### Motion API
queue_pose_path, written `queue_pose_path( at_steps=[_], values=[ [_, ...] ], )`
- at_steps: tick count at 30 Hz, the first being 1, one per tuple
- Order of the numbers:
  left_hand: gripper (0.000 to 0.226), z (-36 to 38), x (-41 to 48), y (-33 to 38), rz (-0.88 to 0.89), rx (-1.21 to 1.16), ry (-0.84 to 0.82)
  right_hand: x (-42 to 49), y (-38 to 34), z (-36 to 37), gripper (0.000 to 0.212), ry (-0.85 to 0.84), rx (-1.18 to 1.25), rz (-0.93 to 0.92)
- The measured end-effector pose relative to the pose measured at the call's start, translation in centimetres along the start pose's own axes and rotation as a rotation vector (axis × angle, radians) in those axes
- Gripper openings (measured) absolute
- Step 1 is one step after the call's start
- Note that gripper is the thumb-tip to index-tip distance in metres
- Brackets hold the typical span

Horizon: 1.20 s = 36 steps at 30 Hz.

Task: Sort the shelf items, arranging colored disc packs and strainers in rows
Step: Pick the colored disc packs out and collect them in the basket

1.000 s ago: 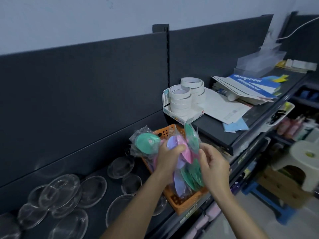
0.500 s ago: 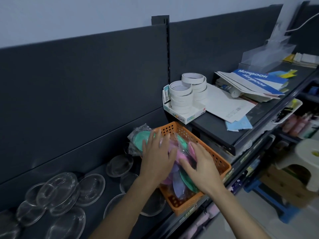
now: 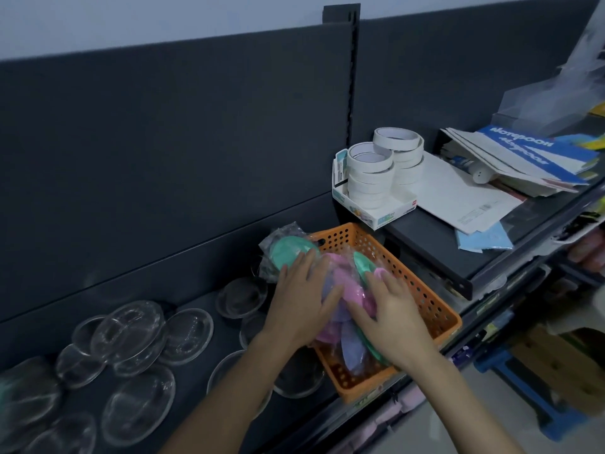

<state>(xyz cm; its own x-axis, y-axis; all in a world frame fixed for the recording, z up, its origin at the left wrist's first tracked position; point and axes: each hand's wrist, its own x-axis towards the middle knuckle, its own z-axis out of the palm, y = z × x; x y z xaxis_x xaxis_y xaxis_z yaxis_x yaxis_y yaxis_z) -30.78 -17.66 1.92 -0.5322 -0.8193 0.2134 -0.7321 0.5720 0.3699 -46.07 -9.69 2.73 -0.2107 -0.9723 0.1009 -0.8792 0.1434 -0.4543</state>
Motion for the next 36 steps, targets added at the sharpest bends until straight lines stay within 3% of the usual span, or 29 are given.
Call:
queue_pose_path(
  at_steps=[4,9,15,36],
  values=[
    [0.062,-2.2,-2.2,-0.9,0.017,-0.165,0.089,-0.7,-2.8,-0.4,0.059,0.152,0.119,-0.12],
    [0.054,-4.5,-6.7,-4.5,-0.021,-0.205,0.188,-1.9,-7.8,1.0,0.038,0.266,0.228,-0.299],
    [0.048,-7.5,-13.5,-9.5,-0.088,-0.198,0.249,-3.9,-13.5,4.6,0.037,0.142,0.194,-0.342],
    [0.042,-18.1,-36.6,-29.9,-0.598,-0.149,0.353,-11.0,-32.8,19.5,0.045,-0.266,0.245,-0.489]
  ],
)
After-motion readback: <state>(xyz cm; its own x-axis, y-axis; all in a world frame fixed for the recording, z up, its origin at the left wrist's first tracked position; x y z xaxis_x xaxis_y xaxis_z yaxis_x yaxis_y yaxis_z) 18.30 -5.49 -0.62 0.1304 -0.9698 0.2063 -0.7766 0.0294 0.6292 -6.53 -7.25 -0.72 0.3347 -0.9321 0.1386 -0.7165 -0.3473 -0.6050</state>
